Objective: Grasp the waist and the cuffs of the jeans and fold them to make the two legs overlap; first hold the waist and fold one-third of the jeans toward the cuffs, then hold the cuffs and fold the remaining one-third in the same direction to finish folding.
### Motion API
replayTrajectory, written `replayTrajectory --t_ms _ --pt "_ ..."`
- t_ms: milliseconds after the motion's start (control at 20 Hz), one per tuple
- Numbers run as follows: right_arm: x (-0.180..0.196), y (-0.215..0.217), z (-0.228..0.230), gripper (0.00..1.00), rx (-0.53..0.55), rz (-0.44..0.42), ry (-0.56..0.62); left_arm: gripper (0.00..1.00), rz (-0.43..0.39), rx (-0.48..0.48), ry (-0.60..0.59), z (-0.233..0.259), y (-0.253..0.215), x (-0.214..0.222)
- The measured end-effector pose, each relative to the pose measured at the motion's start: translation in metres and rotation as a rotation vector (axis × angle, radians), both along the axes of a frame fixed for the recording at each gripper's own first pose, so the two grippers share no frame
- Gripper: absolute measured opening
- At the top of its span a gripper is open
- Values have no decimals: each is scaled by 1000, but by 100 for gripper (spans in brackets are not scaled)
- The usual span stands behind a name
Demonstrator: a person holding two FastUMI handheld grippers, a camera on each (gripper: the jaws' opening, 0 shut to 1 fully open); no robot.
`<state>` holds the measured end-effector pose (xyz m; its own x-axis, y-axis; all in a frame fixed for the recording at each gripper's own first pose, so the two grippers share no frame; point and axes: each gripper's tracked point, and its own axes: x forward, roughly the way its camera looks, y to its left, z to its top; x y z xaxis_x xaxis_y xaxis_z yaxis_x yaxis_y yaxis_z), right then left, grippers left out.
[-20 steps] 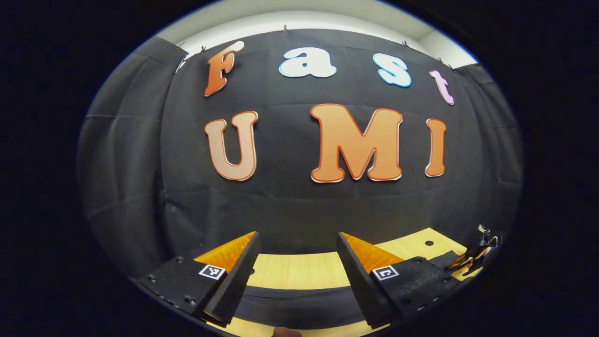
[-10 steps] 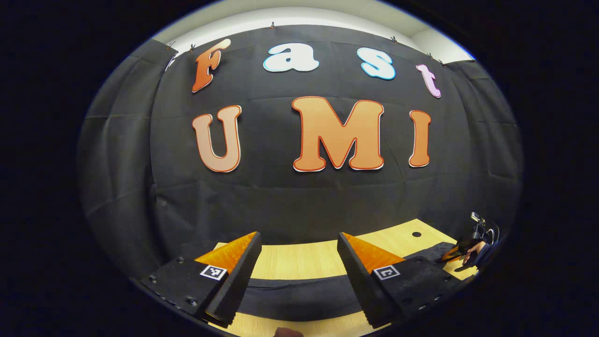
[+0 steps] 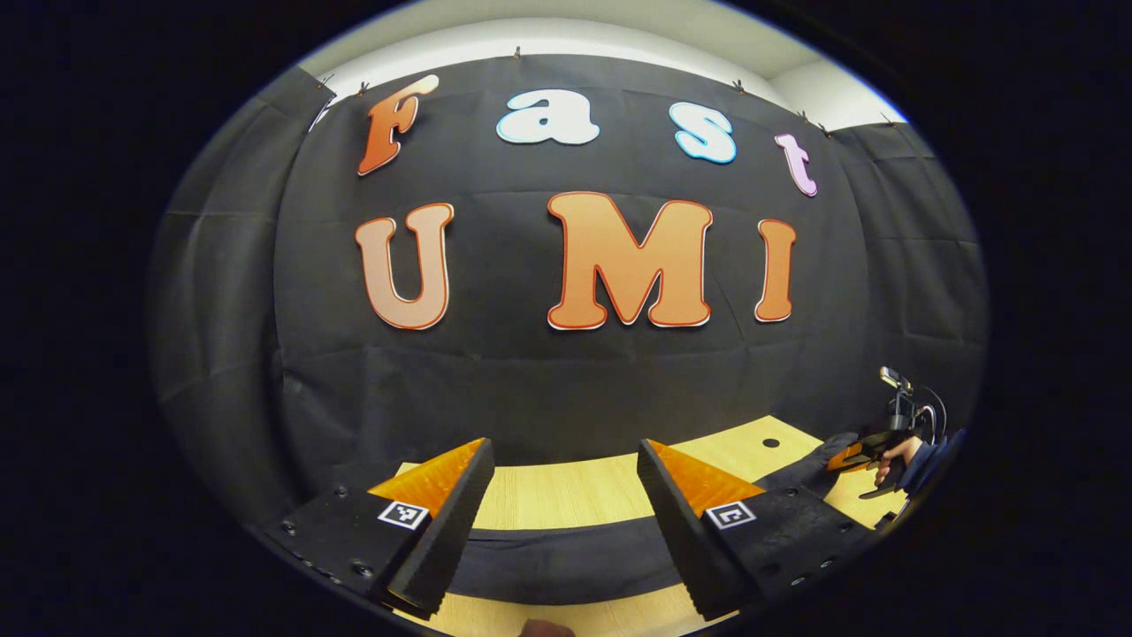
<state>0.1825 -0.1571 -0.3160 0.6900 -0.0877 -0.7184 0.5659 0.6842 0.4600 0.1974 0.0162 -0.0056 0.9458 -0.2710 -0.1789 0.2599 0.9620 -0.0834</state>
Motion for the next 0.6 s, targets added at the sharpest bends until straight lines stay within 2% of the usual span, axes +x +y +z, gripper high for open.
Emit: replayTrajectory --t_ms 200,600 --pt "5 8 28 20 -49 62 -50 98 1 -17 14 -4 14 -3" --pt "11 84 64 20 -149 231 -82 98 37 -27 22 -4 43 -12"
